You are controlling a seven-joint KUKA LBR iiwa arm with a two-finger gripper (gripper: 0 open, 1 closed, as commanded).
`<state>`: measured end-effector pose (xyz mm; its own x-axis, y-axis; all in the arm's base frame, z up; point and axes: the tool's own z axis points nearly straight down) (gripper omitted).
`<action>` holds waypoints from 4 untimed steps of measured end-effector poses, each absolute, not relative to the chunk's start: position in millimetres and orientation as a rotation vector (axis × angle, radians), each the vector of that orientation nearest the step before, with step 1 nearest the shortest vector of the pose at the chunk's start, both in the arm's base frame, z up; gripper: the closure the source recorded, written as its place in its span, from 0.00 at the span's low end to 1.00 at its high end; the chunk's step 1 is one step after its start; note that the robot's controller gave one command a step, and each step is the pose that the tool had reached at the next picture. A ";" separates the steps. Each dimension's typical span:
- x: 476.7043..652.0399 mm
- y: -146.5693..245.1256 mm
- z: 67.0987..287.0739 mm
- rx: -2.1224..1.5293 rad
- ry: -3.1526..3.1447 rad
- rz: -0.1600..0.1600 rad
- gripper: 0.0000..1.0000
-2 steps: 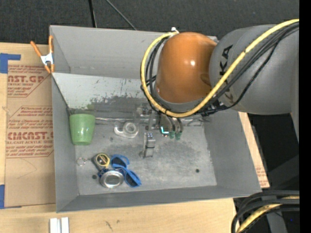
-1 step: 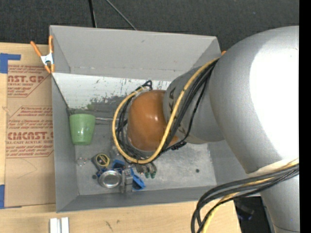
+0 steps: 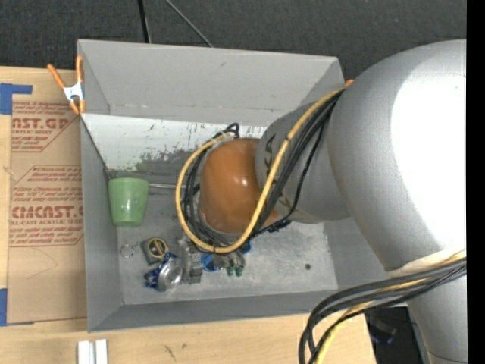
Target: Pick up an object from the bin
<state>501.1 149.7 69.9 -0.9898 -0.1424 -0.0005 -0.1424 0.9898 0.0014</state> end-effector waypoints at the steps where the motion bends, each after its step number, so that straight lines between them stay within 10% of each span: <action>1: 502.8 161.1 237.0 -0.233 3.123 0.003 1.00; 2: 501.3 160.7 232.1 -0.233 3.131 0.001 0.00; 3: 488.3 161.8 162.5 -0.012 3.147 -0.001 0.00; 4: 549.8 153.4 183.7 -0.225 3.127 0.001 0.00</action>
Offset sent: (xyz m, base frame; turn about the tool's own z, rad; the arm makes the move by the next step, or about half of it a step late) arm -0.0004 0.0107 0.1623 -0.0054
